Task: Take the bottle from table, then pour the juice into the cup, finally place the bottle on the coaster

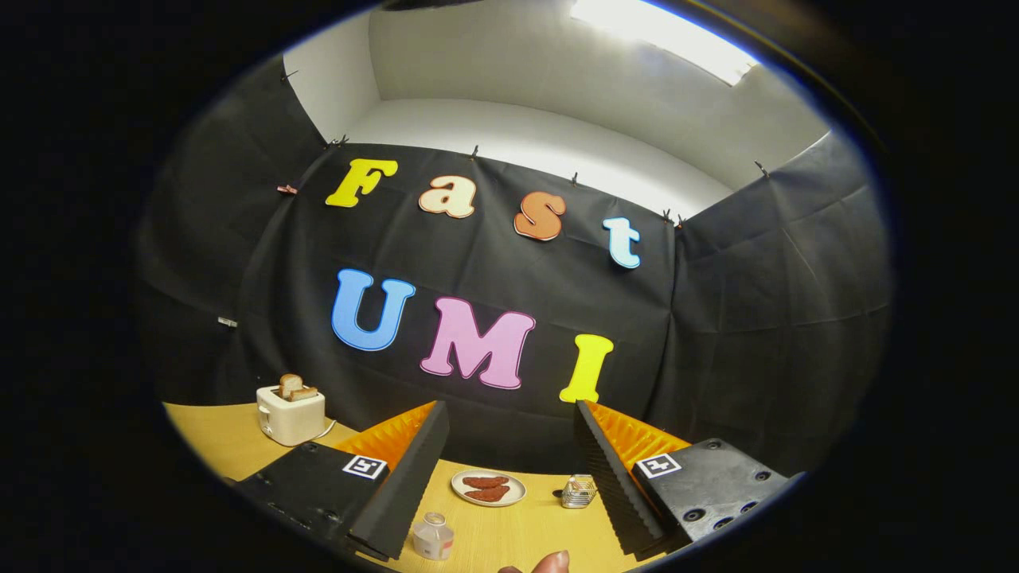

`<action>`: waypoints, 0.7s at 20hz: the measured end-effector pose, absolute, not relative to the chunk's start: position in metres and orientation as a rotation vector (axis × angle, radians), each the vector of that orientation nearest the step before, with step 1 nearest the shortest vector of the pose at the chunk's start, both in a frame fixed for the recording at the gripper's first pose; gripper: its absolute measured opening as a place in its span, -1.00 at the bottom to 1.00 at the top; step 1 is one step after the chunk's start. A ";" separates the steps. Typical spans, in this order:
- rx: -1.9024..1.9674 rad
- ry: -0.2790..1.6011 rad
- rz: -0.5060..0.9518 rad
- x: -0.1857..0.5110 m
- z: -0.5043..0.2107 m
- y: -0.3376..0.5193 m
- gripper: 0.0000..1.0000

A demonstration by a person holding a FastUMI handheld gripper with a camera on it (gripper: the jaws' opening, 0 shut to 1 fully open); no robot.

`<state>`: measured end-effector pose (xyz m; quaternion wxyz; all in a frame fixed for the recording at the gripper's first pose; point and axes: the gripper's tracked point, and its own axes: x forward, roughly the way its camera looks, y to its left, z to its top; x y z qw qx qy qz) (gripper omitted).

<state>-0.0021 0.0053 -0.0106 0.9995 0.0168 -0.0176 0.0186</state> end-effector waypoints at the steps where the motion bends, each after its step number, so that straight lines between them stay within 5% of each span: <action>1: 0.042 -0.037 0.042 -0.007 -0.016 0.009 0.94; 14: 0.118 0.031 0.104 -0.027 -0.186 0.082 0.94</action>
